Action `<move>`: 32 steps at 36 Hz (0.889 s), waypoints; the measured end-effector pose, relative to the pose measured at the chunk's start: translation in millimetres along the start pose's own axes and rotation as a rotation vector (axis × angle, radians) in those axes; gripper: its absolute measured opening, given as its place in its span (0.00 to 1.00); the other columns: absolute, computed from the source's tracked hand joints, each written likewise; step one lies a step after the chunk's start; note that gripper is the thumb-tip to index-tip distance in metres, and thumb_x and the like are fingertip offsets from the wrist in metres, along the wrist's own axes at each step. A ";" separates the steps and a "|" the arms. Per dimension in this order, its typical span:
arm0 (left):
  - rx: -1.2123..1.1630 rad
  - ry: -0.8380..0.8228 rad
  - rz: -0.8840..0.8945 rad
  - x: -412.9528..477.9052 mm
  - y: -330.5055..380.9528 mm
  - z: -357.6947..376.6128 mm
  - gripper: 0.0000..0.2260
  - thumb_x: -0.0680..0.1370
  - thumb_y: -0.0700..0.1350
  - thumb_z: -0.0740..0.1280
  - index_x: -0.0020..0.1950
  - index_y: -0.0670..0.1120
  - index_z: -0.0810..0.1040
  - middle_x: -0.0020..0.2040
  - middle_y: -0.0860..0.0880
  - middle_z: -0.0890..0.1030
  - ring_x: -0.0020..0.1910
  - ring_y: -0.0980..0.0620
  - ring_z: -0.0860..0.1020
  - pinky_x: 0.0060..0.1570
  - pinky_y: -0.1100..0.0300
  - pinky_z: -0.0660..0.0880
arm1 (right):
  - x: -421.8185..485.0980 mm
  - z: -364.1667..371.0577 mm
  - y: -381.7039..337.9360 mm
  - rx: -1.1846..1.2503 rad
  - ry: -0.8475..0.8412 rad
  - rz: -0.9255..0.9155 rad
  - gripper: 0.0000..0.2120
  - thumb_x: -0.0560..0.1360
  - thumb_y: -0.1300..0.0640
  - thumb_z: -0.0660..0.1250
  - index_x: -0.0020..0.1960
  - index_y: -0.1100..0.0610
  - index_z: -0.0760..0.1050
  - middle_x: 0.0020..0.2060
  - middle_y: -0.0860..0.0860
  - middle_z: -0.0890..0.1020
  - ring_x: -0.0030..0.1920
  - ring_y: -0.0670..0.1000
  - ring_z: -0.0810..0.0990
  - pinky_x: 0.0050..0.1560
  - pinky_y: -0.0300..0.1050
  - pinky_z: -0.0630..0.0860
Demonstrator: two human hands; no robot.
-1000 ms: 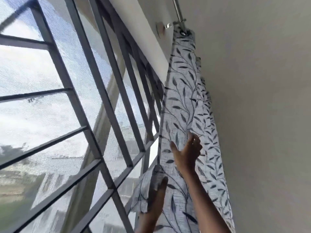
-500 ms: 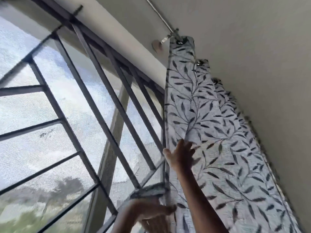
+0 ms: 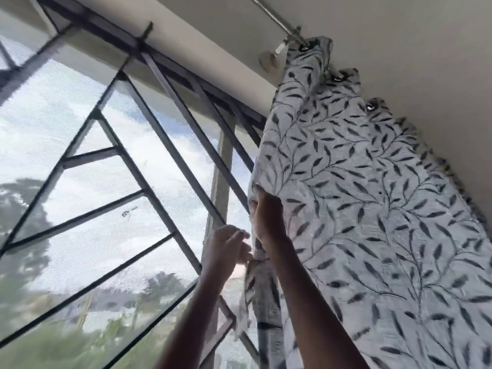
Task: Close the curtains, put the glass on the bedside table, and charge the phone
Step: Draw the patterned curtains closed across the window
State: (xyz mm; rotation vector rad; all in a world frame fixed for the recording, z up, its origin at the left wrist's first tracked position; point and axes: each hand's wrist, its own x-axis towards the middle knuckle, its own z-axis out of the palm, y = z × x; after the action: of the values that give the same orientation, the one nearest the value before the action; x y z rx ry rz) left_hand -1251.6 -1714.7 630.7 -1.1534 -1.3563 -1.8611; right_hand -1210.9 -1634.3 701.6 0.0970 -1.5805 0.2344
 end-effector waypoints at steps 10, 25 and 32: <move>0.108 0.144 0.025 3.8 16.7 -62.8 0.10 0.74 0.36 0.63 0.35 0.47 0.79 0.28 0.46 0.80 0.26 0.49 0.77 0.21 0.67 0.69 | 6.9 28.6 -78.2 0.081 0.134 -0.177 0.15 0.72 0.73 0.64 0.58 0.64 0.75 0.48 0.59 0.84 0.49 0.55 0.83 0.51 0.45 0.79; 0.362 0.044 0.078 -28.7 54.2 -122.0 0.07 0.76 0.37 0.64 0.41 0.42 0.81 0.31 0.45 0.81 0.26 0.52 0.79 0.34 0.57 0.80 | -25.8 34.1 -87.3 -0.161 0.405 0.009 0.23 0.67 0.64 0.72 0.59 0.70 0.72 0.46 0.64 0.81 0.45 0.62 0.81 0.47 0.48 0.79; 0.590 0.164 0.155 -60.2 63.8 -178.7 0.09 0.74 0.44 0.61 0.42 0.43 0.80 0.35 0.44 0.84 0.35 0.47 0.82 0.45 0.59 0.76 | -91.3 53.4 -176.7 0.224 0.289 -0.007 0.07 0.71 0.62 0.62 0.48 0.60 0.75 0.39 0.56 0.82 0.40 0.58 0.81 0.42 0.48 0.77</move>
State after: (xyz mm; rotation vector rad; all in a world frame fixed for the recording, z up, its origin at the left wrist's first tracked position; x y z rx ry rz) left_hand -1226.8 -1907.1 586.0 -0.7561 -1.5261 -1.2819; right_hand -1224.0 -1825.3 625.9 0.2326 -1.2627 0.4022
